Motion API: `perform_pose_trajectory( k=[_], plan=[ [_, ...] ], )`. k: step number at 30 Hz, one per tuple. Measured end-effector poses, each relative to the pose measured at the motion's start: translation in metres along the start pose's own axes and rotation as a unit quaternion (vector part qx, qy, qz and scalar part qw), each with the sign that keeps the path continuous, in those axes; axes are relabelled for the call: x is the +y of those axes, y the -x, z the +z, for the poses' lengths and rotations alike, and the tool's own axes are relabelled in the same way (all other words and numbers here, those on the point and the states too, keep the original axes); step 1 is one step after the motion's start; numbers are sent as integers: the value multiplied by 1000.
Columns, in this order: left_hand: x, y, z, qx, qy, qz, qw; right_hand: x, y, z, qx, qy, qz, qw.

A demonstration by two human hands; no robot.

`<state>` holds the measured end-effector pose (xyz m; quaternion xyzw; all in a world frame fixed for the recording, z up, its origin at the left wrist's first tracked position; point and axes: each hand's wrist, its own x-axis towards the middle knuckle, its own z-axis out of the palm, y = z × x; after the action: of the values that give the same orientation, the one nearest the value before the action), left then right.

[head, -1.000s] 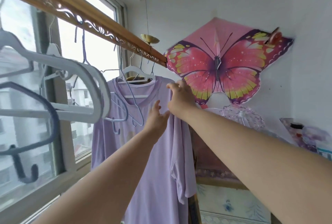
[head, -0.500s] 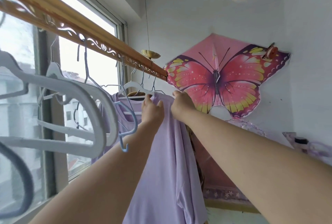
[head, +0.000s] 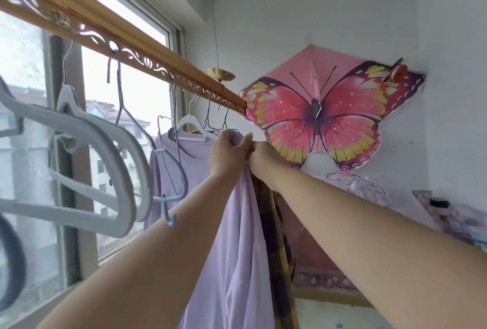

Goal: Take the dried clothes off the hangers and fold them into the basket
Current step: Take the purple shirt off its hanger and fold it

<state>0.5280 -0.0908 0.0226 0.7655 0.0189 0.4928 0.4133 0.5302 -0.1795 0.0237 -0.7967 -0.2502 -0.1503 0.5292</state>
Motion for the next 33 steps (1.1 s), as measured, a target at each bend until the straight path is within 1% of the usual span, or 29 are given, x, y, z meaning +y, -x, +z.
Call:
perform_pose_trajectory(
  k=[2, 7, 9, 11, 13, 16, 19, 22, 24, 25, 28, 31, 33],
  plan=[
    [1, 2, 1, -7, -34, 13, 999, 3, 3, -2, -21, -30, -3, 999],
    [1, 8, -5, -60, -155, 58, 984, 11, 12, -15, -25, -100, 26, 994],
    [2, 14, -7, -69, -236, 115, 962, 16, 15, -17, -25, -115, 44, 992],
    [0, 23, -7, -80, -317, 187, 926, 21, 18, -18, -17, -111, 43, 993],
    [-3, 33, -7, -94, -352, 219, 905, 20, 25, -18, -28, -130, 39, 990],
    [-7, 43, -8, -90, -383, 235, 889, 19, 29, -17, -41, -129, 19, 991],
    [-8, 53, -14, -86, -405, 221, 883, 13, 36, -18, -41, -116, -3, 992],
    [-19, 66, -17, -137, -421, 224, 868, 14, 38, -16, -25, -113, -5, 993],
    [-28, 76, -16, -167, -407, 212, 873, 13, 39, -13, -13, -121, -7, 993],
    [-32, 80, -15, -174, -388, 195, 884, 12, 39, -11, -7, -122, -3, 992],
    [-37, 89, -13, -188, -311, 96, 927, 14, 39, -5, -4, -104, 3, 995],
    [-42, 101, -14, -226, -279, 7, 933, 21, 44, -2, -12, -74, 30, 997],
    [-48, 112, -16, -245, -218, -64, 942, 29, 50, -1, -26, -57, 50, 997]
  ],
)
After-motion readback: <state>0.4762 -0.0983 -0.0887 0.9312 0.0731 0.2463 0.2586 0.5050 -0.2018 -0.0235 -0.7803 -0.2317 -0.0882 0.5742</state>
